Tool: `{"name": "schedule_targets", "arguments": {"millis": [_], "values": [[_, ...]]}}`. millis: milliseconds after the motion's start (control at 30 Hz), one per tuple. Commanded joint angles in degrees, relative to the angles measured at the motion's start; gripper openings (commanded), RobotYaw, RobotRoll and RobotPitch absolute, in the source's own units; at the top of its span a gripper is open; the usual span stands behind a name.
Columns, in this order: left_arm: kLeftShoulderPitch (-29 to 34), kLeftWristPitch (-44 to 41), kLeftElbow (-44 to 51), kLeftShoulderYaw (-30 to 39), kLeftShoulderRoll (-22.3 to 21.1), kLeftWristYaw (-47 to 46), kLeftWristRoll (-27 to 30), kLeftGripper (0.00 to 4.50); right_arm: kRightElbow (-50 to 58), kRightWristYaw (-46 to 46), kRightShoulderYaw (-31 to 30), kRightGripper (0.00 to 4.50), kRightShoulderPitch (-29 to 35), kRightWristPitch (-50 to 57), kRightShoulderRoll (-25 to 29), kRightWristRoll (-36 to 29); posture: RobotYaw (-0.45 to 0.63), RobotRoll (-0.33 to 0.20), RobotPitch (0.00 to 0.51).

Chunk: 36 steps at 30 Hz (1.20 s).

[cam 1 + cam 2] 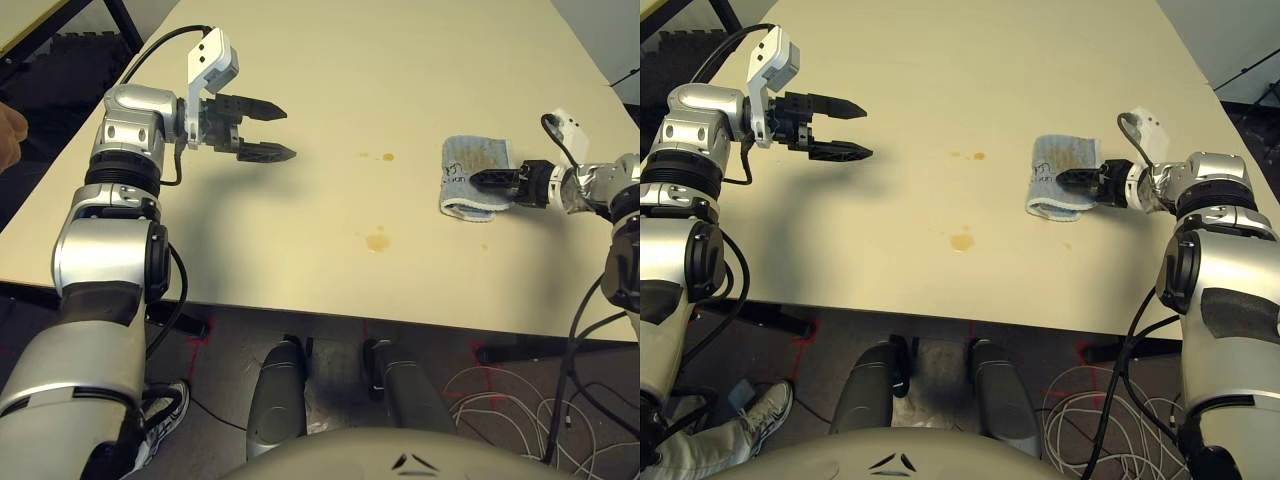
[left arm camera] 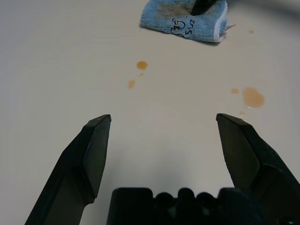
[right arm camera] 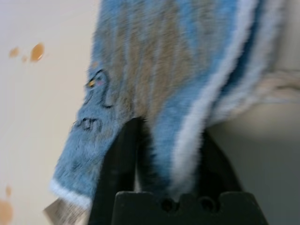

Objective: Wipe the water off the table with a rag.

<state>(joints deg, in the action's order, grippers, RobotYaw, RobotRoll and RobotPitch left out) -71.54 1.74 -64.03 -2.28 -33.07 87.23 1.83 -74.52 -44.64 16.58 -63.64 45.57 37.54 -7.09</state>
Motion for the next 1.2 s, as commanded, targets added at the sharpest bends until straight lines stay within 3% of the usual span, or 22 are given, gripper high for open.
{"name": "schedule_targets", "arguments": {"millis": [33,100,267,467,633,767,967,1200], "values": [[-1.2,0.7,-0.9,-0.3,0.5,-0.3,-0.5,4.5,0.7,3.0,2.1,0.46,-0.8,-1.1,-0.7,-2.3,0.1,0.0,0.161],[-1.4,0.8,-1.3,-0.3,0.7,-0.4,-0.6,4.5,1.9,4.8,2.5,0.02,-2.8,-1.7,-1.2,-3.1,0.1,0.0,0.161],[-1.9,1.4,-2.8,-0.4,1.0,-1.2,-1.0,4.5,6.1,9.5,1.2,0.02,-8.6,-4.0,-4.5,-2.8,0.05,0.0,0.159],[-2.2,1.6,-4.0,-0.3,1.1,-2.1,-1.1,4.5,12.8,12.2,1.4,0.02,-14.1,0.0,-13.3,-6.0,0.05,0.0,0.162],[-2.1,1.8,-4.2,-0.2,1.2,-2.2,-0.9,4.5,16.6,13.1,0.9,0.02,-15.0,3.2,-20.3,-8.5,0.05,0.0,0.169],[-1.6,1.7,-3.9,0.0,1.3,-2.2,-0.6,4.5,16.2,14.9,0.2,0.02,-12.1,1.9,-24.0,-8.5,0.06,0.0,0.176],[-0.8,1.5,-3.6,0.0,1.2,-2.1,-0.4,4.5,14.1,19.5,-0.6,0.02,-6.4,-0.6,-24.6,-7.0,0.06,0.0,0.186],[-0.3,1.4,-3.5,0.1,1.8,-2.3,-0.3,4.5,14.7,23.3,0.4,0.02,-4.0,2.4,-18.7,-7.2,0.05,0.0,0.193]]}}
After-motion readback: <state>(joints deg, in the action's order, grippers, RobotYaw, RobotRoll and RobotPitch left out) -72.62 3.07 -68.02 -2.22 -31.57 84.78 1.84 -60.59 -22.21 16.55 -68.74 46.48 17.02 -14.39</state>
